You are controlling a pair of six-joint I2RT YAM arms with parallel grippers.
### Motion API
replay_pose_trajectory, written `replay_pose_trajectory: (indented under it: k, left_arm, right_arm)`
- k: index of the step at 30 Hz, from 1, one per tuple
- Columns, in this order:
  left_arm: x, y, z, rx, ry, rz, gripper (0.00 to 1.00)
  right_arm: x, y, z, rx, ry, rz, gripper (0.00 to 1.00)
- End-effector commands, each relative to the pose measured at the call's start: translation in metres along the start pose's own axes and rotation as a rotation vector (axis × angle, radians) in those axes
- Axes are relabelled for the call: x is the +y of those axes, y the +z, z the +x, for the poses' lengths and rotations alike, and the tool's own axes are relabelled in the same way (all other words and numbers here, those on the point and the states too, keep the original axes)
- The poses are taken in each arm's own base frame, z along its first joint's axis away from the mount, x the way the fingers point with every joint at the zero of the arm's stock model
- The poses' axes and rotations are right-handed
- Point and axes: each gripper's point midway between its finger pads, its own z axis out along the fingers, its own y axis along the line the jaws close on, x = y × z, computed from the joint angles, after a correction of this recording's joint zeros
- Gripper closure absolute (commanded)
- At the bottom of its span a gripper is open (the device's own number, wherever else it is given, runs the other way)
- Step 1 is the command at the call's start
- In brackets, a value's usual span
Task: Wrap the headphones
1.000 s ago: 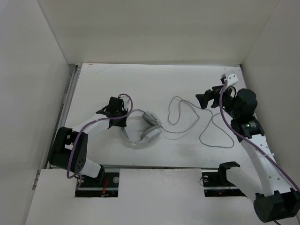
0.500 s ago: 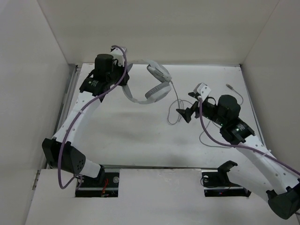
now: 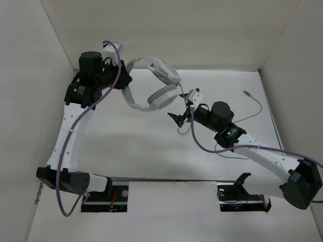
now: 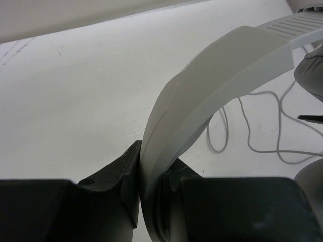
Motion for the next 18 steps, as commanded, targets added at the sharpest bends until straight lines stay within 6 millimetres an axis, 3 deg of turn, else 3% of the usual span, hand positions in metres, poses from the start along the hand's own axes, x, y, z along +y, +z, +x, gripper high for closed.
replay_pose_trajectory:
  k: [1, 4, 6, 9, 11, 18]
  left_arm:
    - [-0.035, -0.046, -0.056, -0.181, -0.036, 0.133, 1.0]
    - [-0.04, -0.057, -0.074, -0.219, -0.07, 0.174, 1.0]
    - [-0.042, -0.064, -0.091, -0.251, -0.121, 0.213, 1.0]
    - [-0.041, -0.073, -0.113, -0.299, -0.184, 0.252, 1.0]
    - [-0.041, -0.079, -0.127, -0.328, -0.211, 0.276, 1.0]
    - [-0.036, -0.091, -0.148, -0.373, -0.229, 0.282, 1.0]
  right_arm:
    - [-0.019, 0.008, -0.038, -0.198, 0.037, 0.092, 0.0]
    - [-0.025, 0.013, -0.036, -0.229, 0.091, 0.094, 0.0]
    - [-0.018, 0.015, -0.037, -0.251, 0.139, 0.062, 0.02]
    - [-0.004, 0.016, -0.038, -0.269, 0.17, 0.007, 0.06]
    - [0.015, 0.016, -0.041, -0.288, 0.171, -0.051, 0.1]
    - [0.043, 0.017, -0.028, -0.273, 0.19, -0.128, 0.18]
